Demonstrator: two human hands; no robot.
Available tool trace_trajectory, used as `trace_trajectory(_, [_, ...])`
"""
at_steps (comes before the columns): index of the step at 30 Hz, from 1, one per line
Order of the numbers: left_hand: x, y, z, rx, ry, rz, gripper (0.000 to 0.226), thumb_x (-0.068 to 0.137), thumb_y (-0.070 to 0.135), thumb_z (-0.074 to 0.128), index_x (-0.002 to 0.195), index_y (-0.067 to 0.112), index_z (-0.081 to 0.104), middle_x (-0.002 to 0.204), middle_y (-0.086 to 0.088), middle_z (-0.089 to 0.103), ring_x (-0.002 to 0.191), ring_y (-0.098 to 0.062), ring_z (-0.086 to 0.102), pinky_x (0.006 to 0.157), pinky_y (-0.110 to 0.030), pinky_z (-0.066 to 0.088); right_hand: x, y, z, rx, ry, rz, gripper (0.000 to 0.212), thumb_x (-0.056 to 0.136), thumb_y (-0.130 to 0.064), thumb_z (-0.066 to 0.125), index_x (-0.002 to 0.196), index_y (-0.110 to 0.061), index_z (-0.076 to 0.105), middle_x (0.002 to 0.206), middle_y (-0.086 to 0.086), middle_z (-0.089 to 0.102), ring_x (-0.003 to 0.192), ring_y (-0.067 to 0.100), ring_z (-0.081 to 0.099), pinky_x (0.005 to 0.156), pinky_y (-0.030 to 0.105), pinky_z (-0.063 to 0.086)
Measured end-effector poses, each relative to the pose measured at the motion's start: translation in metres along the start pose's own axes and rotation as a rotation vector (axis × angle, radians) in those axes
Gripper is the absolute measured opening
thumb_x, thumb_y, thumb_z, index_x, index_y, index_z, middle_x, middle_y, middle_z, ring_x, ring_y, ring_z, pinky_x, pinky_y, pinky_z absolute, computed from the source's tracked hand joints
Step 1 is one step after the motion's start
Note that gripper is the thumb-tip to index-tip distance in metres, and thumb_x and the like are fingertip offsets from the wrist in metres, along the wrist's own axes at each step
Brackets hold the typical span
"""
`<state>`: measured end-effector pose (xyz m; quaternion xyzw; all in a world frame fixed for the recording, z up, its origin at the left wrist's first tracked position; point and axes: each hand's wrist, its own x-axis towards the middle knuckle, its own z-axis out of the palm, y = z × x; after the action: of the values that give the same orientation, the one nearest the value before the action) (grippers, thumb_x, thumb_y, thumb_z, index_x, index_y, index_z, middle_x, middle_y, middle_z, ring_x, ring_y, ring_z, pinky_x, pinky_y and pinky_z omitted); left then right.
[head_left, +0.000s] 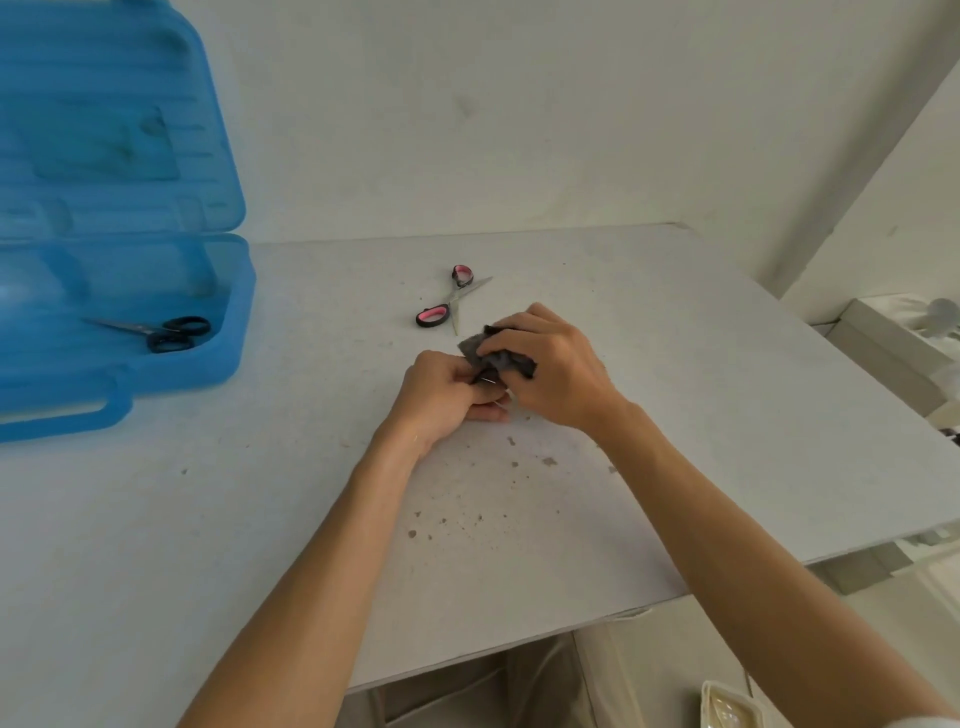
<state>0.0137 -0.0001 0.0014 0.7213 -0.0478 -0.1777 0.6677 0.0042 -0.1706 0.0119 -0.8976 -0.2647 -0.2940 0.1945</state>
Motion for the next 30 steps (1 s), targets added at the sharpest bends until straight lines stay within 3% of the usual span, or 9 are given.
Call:
trace_trajectory(5, [0.004,0.002,0.002,0.014,-0.007,-0.030,0.020,0.090,-0.002,0.073,0.108,0.005,0.077,0.091,-0.013,0.080,0.077,-0.029,0.079,0.073,-0.029,0.063,-0.014,0.018,-0.015,-0.062,0.006,0.037,0.020,0.076,-0.006,0.073,0.094,-0.013,0.080,0.099,0.003,0.075,0.084,0.025,0.064,0.060,0.039,0.056])
trace_trajectory(9, [0.005,-0.001,0.000,0.038,0.006,-0.005,0.018,0.090,-0.004,0.071,0.106,0.002,0.078,0.092,-0.012,0.080,0.077,-0.028,0.079,0.075,-0.033,0.064,0.006,-0.003,0.004,-0.043,0.026,-0.003,0.017,0.083,-0.008,0.070,0.095,-0.012,0.081,0.099,0.003,0.074,0.083,0.025,0.064,0.062,0.032,0.052])
trace_trajectory(15, [0.005,-0.002,-0.002,0.017,-0.015,-0.029,0.020,0.089,-0.001,0.074,0.108,0.004,0.077,0.091,-0.012,0.080,0.078,-0.029,0.079,0.082,-0.036,0.064,-0.018,0.018,-0.013,-0.120,-0.039,0.022,0.019,0.082,-0.012,0.068,0.097,-0.013,0.080,0.101,0.004,0.073,0.087,0.027,0.065,0.061,0.037,0.056])
trace_trajectory(20, [0.005,-0.003,-0.001,-0.025,-0.044,-0.010,0.025,0.088,-0.001,0.074,0.113,0.002,0.075,0.093,-0.015,0.080,0.081,-0.031,0.079,0.079,-0.032,0.064,-0.033,0.020,-0.014,-0.179,0.067,0.137,0.018,0.079,-0.009,0.070,0.095,-0.012,0.079,0.097,0.005,0.072,0.084,0.028,0.066,0.057,0.038,0.056])
trace_trajectory(24, [0.002,-0.005,-0.003,-0.033,-0.074,0.036,0.027,0.089,-0.002,0.073,0.115,0.002,0.075,0.098,-0.014,0.080,0.086,-0.030,0.079,0.081,-0.031,0.064,-0.038,0.001,-0.001,-0.099,0.036,0.001,0.020,0.086,-0.017,0.064,0.097,-0.013,0.080,0.104,0.004,0.072,0.090,0.025,0.066,0.068,0.032,0.055])
trace_trajectory(28, [0.002,-0.005,-0.003,-0.062,-0.093,0.022,0.032,0.086,-0.004,0.075,0.117,0.000,0.073,0.098,-0.016,0.080,0.087,-0.031,0.079,0.080,-0.031,0.064,-0.042,0.014,-0.004,-0.145,0.138,0.115,0.020,0.084,-0.018,0.063,0.094,-0.015,0.080,0.100,0.002,0.072,0.087,0.024,0.066,0.061,0.039,0.055])
trace_trajectory(30, [0.001,-0.005,-0.003,-0.056,-0.115,0.041,0.030,0.086,-0.005,0.075,0.116,0.000,0.074,0.100,-0.015,0.080,0.091,-0.029,0.078,0.081,-0.030,0.063,-0.040,0.006,0.000,-0.133,0.153,0.076,0.019,0.085,-0.016,0.064,0.095,-0.013,0.080,0.101,0.003,0.073,0.086,0.024,0.066,0.063,0.037,0.055])
